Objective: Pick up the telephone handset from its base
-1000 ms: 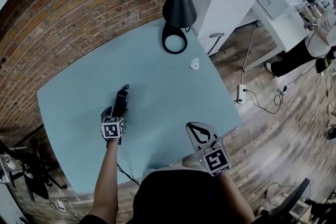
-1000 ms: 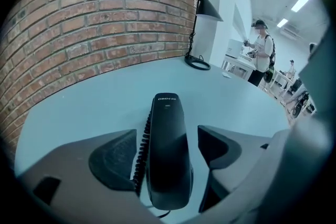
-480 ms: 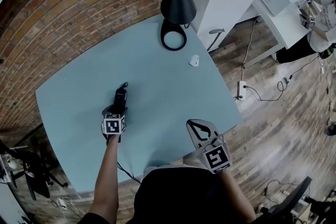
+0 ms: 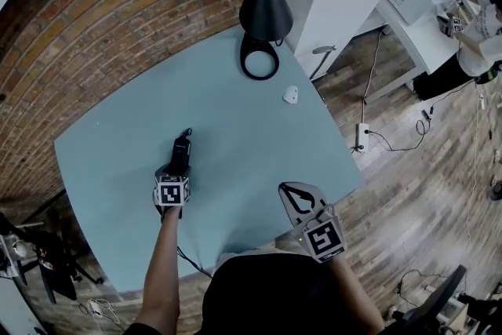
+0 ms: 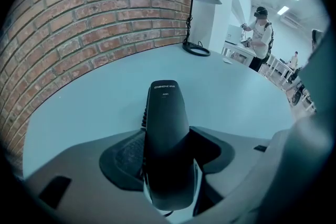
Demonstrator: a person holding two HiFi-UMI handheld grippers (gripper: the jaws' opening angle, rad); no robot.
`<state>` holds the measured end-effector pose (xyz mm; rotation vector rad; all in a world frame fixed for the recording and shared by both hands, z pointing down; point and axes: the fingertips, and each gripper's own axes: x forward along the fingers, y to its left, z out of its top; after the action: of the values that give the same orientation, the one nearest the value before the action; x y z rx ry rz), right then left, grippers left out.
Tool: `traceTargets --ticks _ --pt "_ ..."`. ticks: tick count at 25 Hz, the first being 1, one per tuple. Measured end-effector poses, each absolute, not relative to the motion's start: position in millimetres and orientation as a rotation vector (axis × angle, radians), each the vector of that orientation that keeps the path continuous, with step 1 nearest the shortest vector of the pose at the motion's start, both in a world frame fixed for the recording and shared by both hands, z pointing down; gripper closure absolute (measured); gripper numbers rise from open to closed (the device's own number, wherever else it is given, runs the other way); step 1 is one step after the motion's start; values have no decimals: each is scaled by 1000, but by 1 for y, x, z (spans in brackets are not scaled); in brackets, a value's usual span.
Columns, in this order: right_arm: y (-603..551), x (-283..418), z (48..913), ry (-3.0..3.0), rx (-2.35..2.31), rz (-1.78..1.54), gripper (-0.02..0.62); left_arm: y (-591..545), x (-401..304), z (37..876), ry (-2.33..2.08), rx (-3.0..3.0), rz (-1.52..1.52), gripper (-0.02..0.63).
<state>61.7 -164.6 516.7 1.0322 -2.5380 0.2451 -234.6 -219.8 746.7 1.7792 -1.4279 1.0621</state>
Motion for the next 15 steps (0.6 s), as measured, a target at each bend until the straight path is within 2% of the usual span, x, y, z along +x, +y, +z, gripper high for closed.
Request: traceTargets --ticks 15 --pt "-164 55 515 -2547 1023 231 572 -220 -235 740 -1417 1790 1058 337"
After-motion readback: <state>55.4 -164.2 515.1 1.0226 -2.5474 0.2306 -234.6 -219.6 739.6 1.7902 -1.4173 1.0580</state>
